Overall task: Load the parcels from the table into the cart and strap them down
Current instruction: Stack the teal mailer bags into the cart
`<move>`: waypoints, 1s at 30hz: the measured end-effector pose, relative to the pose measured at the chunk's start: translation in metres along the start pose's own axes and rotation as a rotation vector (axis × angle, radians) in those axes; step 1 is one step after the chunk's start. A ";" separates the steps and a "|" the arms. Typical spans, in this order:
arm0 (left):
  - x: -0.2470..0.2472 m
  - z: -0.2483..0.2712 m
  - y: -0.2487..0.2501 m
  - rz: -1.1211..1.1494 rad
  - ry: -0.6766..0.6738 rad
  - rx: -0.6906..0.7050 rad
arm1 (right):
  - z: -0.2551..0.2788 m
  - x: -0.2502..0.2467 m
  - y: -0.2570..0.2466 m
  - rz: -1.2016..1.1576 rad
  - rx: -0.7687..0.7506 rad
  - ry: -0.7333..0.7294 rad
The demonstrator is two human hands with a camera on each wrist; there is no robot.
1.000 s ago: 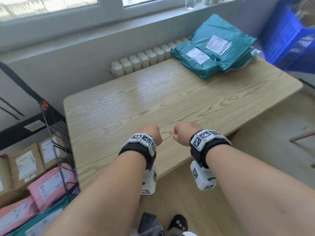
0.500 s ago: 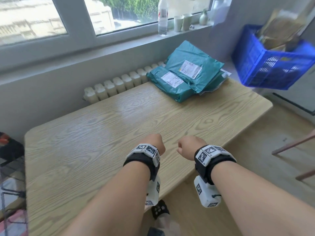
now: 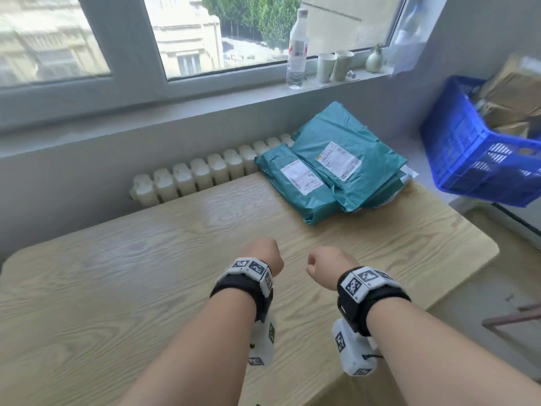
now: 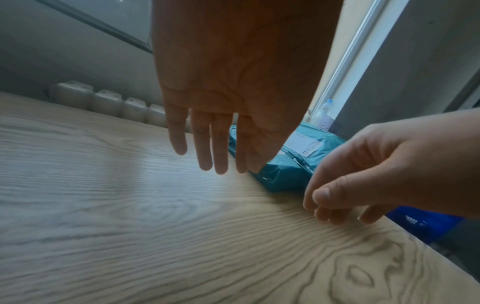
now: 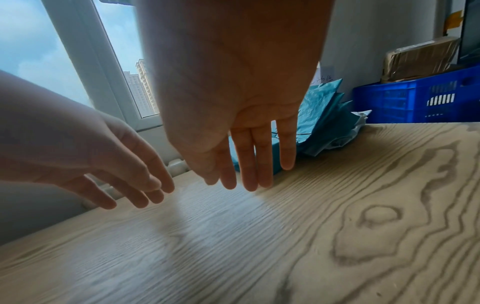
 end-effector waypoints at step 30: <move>-0.002 -0.144 0.062 0.374 -0.062 -0.335 | -0.192 -0.061 0.105 -0.220 -0.126 0.216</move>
Point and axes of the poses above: each hand's wrist, its own z-axis away from the middle knuckle, its own x-axis out of the palm, y = z × x, the point moved 9 cm from there along -z, towards the middle knuckle, and after that the axes turned 14 degrees about -x, right-handed, at the moved point
